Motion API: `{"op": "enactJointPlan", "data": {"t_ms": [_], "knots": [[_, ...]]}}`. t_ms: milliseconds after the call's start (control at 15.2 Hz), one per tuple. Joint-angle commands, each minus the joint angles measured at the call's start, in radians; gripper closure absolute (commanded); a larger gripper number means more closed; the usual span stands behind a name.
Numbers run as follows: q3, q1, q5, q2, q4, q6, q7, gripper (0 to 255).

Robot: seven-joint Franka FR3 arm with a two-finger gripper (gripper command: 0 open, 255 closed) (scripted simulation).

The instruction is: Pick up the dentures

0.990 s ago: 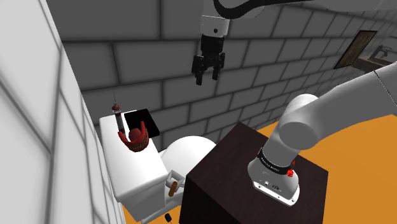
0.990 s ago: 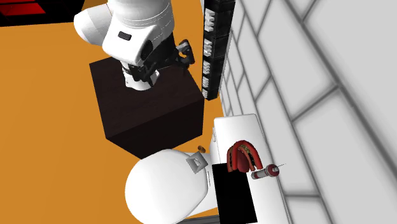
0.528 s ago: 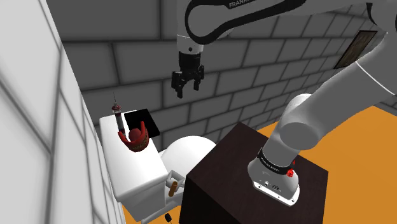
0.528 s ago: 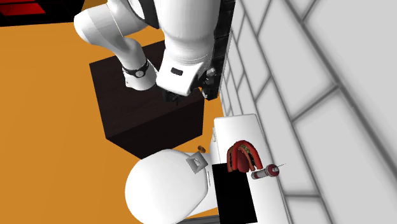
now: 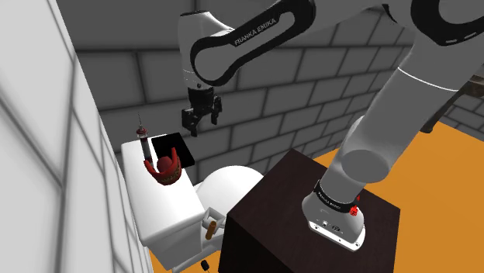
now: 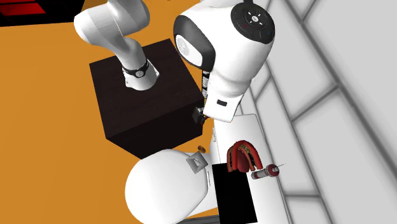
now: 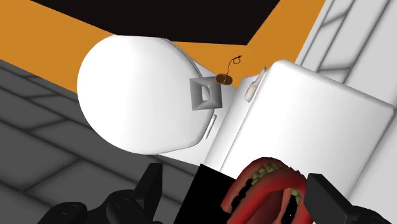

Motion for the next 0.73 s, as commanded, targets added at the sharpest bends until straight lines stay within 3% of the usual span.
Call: {"op": "enactJointPlan", "data": {"t_ms": [0,660], "knots": [[0.019,0.010,-0.044,0.085,0.045,0.033,0.043,0],[0.012,0.118,-0.283,0.496,0.340,0.091,0.212,0]]}}
